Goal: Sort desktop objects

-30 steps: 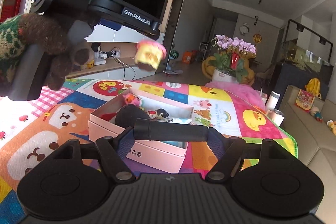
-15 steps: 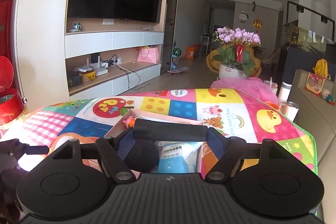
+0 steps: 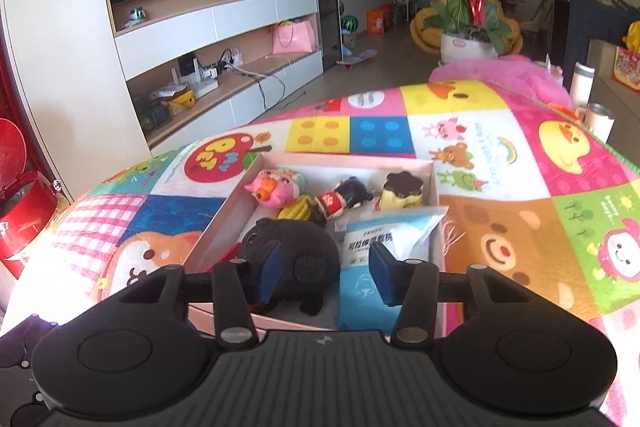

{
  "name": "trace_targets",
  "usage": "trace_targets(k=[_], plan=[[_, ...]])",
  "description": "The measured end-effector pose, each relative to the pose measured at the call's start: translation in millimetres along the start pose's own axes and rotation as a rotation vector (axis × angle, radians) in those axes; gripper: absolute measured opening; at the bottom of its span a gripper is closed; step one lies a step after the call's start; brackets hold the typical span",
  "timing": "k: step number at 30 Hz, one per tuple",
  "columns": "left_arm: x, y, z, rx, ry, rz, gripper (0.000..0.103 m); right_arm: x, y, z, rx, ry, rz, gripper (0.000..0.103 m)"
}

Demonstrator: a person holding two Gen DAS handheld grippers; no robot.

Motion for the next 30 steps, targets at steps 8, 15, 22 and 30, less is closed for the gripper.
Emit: trace_targets(k=[8, 15, 22, 30], plan=[[-4, 2, -5, 0.010, -0.016, -0.011, 0.103, 0, 11, -23, -0.042, 0.045, -0.047, 0.041], [-25, 3, -10, 0.027, -0.050, 0.008, 0.103, -7, 55, -85, -0.011, 0.038, -0.047, 0.078], [-46, 6, -19, 0.055, -0.105, 0.124, 0.103, -17, 66, -134, 0.067, -0.085, -0.071, 0.103], [-36, -10, -21, 0.111, -0.045, 0.148, 0.103, -5, 52, -136, 0.095, 0.030, -0.158, 0.103]])
Point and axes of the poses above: each gripper's, at about its wrist camera, not at the fingertips, and y roughly against the way its jaws point, x to its left, z to its top, the point moved 2 cm from there along -y, roughly the way its jaws point, and after that the axes turned 11 degrees about -x, right-handed, at the moved point
